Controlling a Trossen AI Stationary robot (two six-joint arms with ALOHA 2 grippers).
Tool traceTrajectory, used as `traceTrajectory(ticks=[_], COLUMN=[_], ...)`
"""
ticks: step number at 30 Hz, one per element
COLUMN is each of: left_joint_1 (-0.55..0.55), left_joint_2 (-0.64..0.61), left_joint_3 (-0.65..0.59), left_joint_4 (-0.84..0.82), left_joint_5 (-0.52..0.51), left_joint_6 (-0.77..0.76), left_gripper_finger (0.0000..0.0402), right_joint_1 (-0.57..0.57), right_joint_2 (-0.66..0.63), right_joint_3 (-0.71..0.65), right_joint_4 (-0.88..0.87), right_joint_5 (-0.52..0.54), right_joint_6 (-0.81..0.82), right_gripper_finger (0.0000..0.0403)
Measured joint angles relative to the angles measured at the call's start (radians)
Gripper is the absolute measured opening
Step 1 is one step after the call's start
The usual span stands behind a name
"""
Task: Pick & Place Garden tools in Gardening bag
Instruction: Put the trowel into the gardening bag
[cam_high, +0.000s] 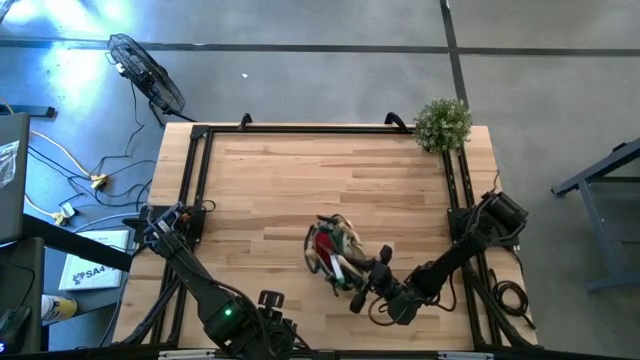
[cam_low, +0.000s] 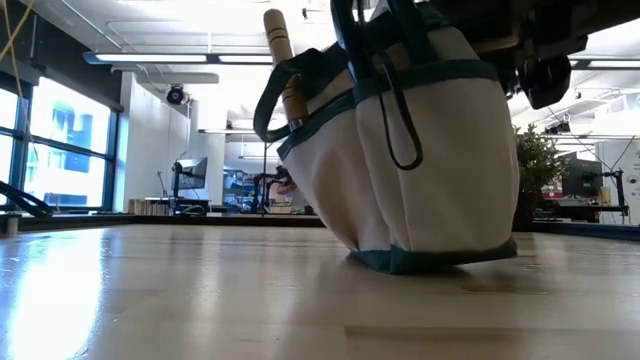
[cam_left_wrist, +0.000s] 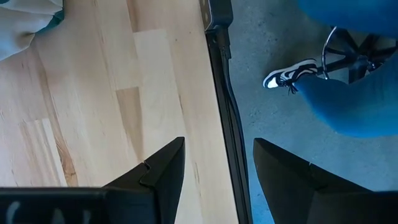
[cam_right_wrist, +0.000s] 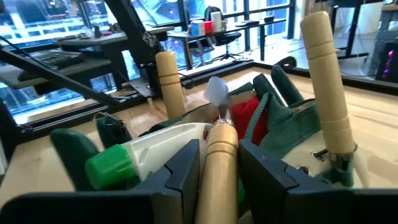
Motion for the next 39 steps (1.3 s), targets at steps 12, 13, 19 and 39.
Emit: traceTrajectory(ticks=[12,13,19,39], left_joint_1=[0.000,0.000,0.000,0.000], left_joint_2=[0.000,0.000,0.000,0.000], left_joint_3=[0.000,0.000,0.000,0.000], left_joint_4=[0.000,0.001,0.002,-0.029], left_joint_5=[0.002,0.002,0.002,-0.034], left_joint_6=[-0.015,-0.015,-0.021,-0.044], left_gripper_finger=[0.0184,0.0184,0.0184,0.0184], right_joint_1=[0.018,0.020,0.047,0.358], right_joint_2=[0.000,0.000,0.000,0.000], right_joint_3=[0.000,0.000,0.000,0.000], right_joint_4=[0.008,0.008,0.050,0.860], right_joint_5=[-0.016,-0.012,0.053,0.305], right_joint_6=[-0.007,-0.006,-0.044,-0.738], right_gripper_finger=[0.0059,0.0059,0.0059,0.0059])
